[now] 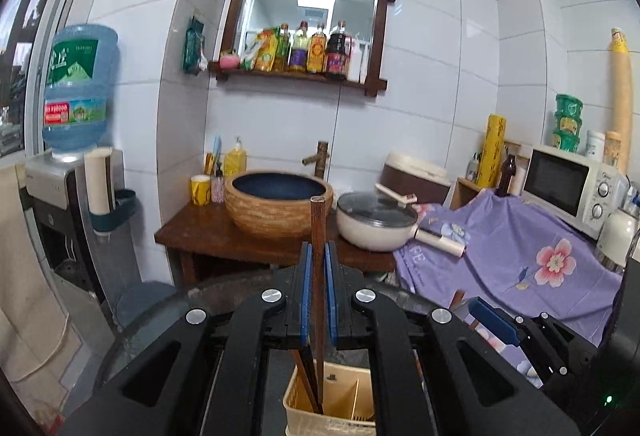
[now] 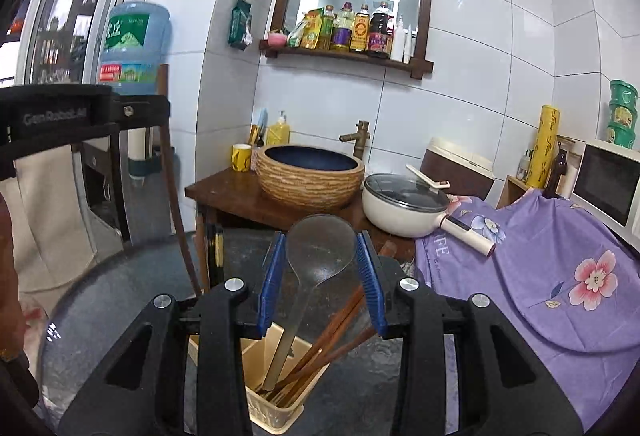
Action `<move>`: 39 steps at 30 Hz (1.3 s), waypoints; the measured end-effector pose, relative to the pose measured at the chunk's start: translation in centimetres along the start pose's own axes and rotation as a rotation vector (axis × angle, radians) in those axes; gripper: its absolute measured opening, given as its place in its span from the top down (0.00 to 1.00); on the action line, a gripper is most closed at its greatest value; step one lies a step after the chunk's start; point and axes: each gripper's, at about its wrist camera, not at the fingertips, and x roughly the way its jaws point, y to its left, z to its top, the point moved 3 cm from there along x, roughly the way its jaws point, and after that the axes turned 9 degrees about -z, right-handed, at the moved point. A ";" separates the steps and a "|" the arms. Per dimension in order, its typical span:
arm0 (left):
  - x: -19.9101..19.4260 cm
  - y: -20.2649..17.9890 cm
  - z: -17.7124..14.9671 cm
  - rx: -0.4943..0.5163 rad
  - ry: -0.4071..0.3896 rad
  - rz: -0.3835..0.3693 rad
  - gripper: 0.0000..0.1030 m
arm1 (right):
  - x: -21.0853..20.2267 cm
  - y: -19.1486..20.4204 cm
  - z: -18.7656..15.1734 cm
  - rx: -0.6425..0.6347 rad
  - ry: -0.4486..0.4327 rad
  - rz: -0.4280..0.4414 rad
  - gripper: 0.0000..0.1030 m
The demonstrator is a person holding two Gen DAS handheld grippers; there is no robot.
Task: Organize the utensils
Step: 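Lower the chopstick and spoon into the holder and open both tools, then move both open tools toward the two remaining spoons on the table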
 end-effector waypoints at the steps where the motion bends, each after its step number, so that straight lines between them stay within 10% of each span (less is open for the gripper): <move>1: 0.4 0.3 -0.8 -0.010 0.013 0.000 0.94 | 0.3 0.2 -0.6 -0.004 0.006 0.003 0.64; 24: 3.2 2.6 -9.7 -0.050 0.181 -0.027 0.98 | 2.1 1.7 -9.1 0.009 0.083 0.049 0.58; 26: 2.5 2.7 -9.4 -0.051 0.168 -0.033 0.92 | 1.5 1.3 -9.0 0.025 0.063 0.047 0.47; 29: 0.7 3.0 -9.5 -0.062 0.132 -0.033 0.51 | 0.2 0.7 -9.0 0.045 0.036 0.050 0.41; 39: -4.1 5.2 -15.1 -0.145 0.169 0.080 0.24 | -4.2 1.5 -12.7 0.062 0.157 0.126 0.40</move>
